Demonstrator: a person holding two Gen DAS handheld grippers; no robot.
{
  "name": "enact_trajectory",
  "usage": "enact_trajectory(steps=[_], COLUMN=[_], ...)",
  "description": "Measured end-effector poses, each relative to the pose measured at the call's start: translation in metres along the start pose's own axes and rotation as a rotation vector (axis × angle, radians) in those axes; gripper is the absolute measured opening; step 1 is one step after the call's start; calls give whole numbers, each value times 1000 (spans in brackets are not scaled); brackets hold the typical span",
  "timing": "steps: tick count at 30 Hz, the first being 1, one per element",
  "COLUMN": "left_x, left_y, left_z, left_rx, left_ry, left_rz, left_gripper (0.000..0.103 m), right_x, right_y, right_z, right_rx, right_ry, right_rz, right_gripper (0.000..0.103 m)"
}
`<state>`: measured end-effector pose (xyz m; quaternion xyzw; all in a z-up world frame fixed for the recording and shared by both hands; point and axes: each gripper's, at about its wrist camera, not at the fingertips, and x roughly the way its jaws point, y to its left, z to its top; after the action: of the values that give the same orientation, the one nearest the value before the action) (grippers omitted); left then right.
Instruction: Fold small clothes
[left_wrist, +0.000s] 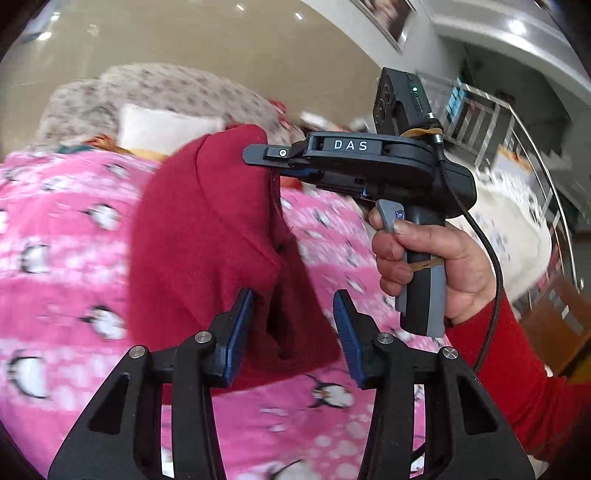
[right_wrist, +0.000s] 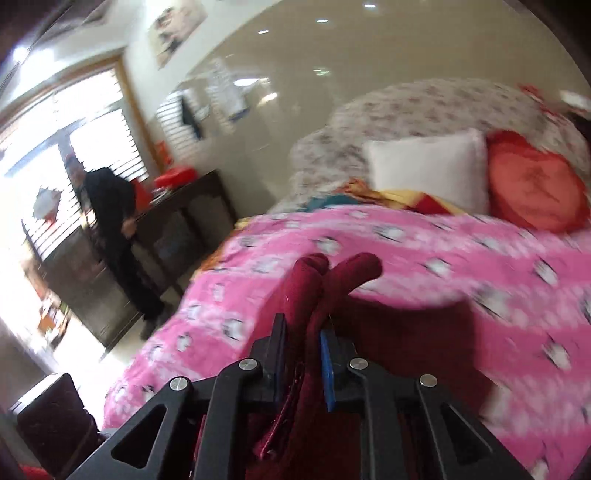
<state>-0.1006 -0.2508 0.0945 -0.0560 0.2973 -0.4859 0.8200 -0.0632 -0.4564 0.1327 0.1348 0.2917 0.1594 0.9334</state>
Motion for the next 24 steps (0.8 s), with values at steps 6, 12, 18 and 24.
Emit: enact_trajectory(steps=[6,12,18,24], left_x=[9,-4,16,24], left_y=[-25,-4,32,41], left_z=[3,3,-12,-35], left_rx=[104,152,120,109], left_ry=[81,57,94,136], left_rz=[36,215,292,317], left_gripper=[44,44,44,44], right_x=[16,-13,-61,-24], right_y=[-83,-89,-26,0], right_z=[-40,-49,-82,-107], right_rx=[116,258,180,188], right_ry=[82,13,31,147], right_rz=[-197,-88,33,87], right_gripper=[15,44,51,40])
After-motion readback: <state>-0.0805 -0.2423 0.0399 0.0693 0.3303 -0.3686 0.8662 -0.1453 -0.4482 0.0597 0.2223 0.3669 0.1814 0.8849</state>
